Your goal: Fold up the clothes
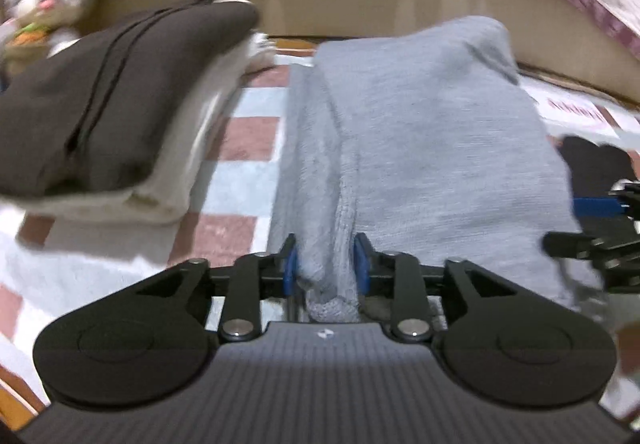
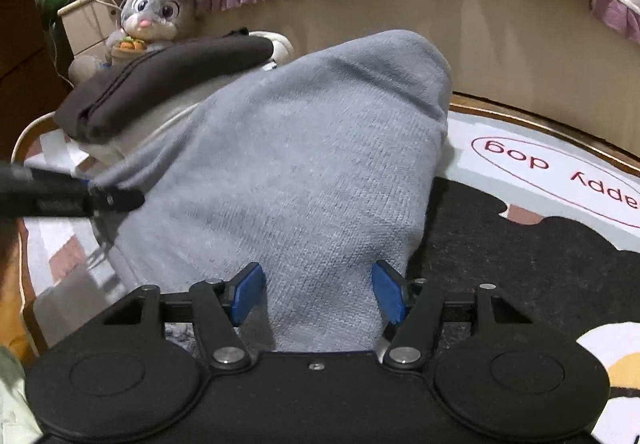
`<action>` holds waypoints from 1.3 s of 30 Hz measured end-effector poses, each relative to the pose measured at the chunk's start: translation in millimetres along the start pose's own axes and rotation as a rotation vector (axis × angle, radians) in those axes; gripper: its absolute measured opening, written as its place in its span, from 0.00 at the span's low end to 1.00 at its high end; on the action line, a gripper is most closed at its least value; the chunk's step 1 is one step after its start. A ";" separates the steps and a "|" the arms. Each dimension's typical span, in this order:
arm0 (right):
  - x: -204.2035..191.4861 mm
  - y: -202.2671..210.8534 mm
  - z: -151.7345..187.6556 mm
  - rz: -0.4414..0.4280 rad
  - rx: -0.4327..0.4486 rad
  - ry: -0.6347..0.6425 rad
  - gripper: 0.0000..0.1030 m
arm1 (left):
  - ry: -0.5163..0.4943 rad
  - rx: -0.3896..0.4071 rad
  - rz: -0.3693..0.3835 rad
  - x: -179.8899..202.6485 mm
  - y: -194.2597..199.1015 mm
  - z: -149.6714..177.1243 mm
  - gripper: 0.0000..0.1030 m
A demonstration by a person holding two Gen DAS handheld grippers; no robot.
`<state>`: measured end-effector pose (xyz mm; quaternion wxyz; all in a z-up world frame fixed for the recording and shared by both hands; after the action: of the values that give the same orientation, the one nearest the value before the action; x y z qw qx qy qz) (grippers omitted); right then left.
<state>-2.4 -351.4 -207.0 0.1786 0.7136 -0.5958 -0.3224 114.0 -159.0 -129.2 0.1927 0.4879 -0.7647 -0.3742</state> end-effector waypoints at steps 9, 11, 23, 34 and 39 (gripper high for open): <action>-4.2 0.7 0.5 -0.077 -0.112 -0.008 0.69 | -0.416 -0.093 0.025 17.2 46.0 -114.8 0.41; 3.4 6.0 -9.8 -0.146 -0.149 -0.068 0.66 | -0.463 -0.085 0.024 21.9 41.7 -131.7 0.42; 116.5 4.2 -72.7 -0.319 0.124 -0.396 0.66 | -0.031 -0.162 0.219 2.8 -106.8 -178.5 0.42; 168.3 -34.3 -55.5 -0.417 0.149 -0.560 0.66 | 0.040 -0.218 0.303 0.8 -181.4 -183.4 0.65; 169.9 -47.5 -49.0 -0.456 0.130 -0.604 0.66 | 0.257 -0.355 0.454 -3.1 -206.5 -160.9 0.67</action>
<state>79.5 -511.1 -243.7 -0.1269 0.7107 -0.4666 -0.5110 345.8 -268.5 -182.1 0.4484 0.3066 -0.7464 -0.3845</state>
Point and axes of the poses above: each gripper's, at about its wrist camera, not at the fingertips, and y roughly against the way its jaws point, x to its right, z to its underside, the point moved 4 cm from there along -y, roughly the way its jaws point, and after that the axes turned 6 degrees about -z, right-handed, at the moved point
